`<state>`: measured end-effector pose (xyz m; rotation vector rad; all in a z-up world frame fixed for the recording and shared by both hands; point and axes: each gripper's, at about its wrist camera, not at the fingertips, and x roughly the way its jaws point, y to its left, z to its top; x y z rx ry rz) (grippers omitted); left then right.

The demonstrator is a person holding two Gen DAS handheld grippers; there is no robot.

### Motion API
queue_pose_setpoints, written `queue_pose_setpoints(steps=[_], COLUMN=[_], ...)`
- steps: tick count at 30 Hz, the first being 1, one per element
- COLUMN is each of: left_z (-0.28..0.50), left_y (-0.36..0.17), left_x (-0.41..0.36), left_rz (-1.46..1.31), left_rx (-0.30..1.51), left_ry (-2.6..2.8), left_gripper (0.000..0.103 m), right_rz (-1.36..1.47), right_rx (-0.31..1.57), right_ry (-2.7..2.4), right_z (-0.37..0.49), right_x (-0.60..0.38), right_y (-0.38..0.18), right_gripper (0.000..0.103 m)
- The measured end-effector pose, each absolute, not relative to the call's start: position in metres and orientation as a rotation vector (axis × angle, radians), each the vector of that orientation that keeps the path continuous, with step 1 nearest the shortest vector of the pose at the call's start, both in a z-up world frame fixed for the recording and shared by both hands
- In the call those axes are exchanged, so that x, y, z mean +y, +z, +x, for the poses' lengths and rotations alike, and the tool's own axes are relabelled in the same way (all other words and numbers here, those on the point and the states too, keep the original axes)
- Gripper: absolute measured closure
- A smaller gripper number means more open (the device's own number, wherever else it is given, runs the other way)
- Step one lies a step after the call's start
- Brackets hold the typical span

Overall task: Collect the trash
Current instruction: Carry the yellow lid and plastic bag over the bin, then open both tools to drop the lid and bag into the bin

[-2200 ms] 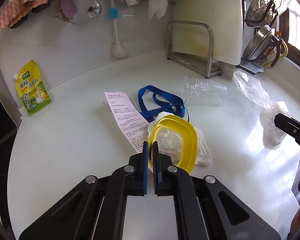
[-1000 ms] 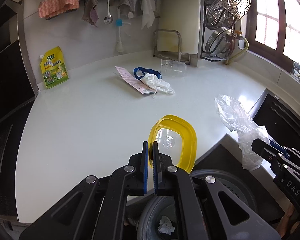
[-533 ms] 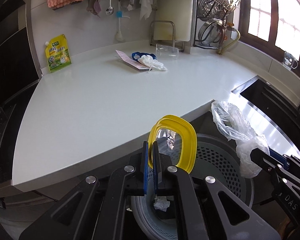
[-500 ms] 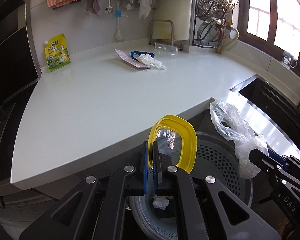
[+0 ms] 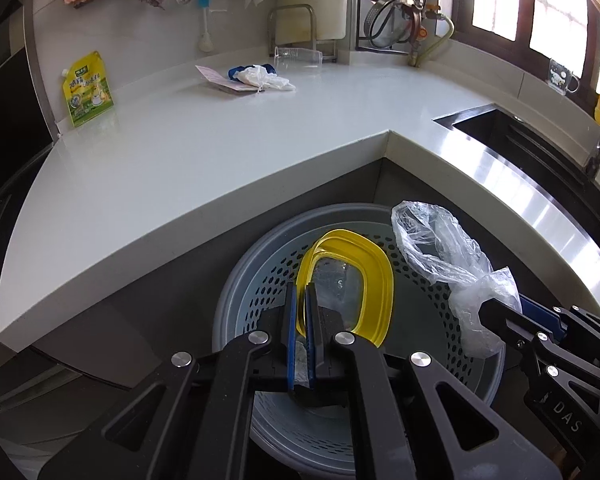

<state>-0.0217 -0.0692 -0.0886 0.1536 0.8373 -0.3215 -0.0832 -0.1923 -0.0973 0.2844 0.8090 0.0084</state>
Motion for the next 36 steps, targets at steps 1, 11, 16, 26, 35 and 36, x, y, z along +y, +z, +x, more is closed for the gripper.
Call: queue_pose_setpoints(steps=[1, 11, 16, 26, 35, 36], left_z=[-0.021, -0.014, -0.013, -0.011, -0.011, -0.011], left_y=[-0.091, -0.104, -0.106, -0.109, -0.109, -0.109], left_x=[-0.071, -0.073, -0.076, -0.073, -0.073, -0.073], left_rz=[0.153, 0.154, 0.161, 0.143, 0.144, 0.144], left_rx=[0.844, 0.878, 0.887, 0.897, 0.896, 0.896], left_ry=[-0.321, -0.31, -0.308, -0.299, -0.296, -0.297], left_gripper=[0.098, 0.096, 0.095, 0.078, 0.072, 0.072], right_rz=[0.288, 0.303, 0.308, 0.313, 0.322, 0.323], right_rx=[0.812, 0.835, 0.842, 0.844, 0.823, 0.822], right_ry=[0.009, 0.013, 0.01, 0.0, -0.015, -0.015], right_z=[-0.083, -0.079, -0.076, -0.076, -0.079, -0.08], right_x=[-0.193, -0.196, -0.198, -0.201, -0.205, -0.205], right_y=[-0.099, -0.11, -0.112, -0.115, -0.113, -0.113], right_gripper=[0.08, 0.08, 0.08, 0.077, 0.06, 0.06])
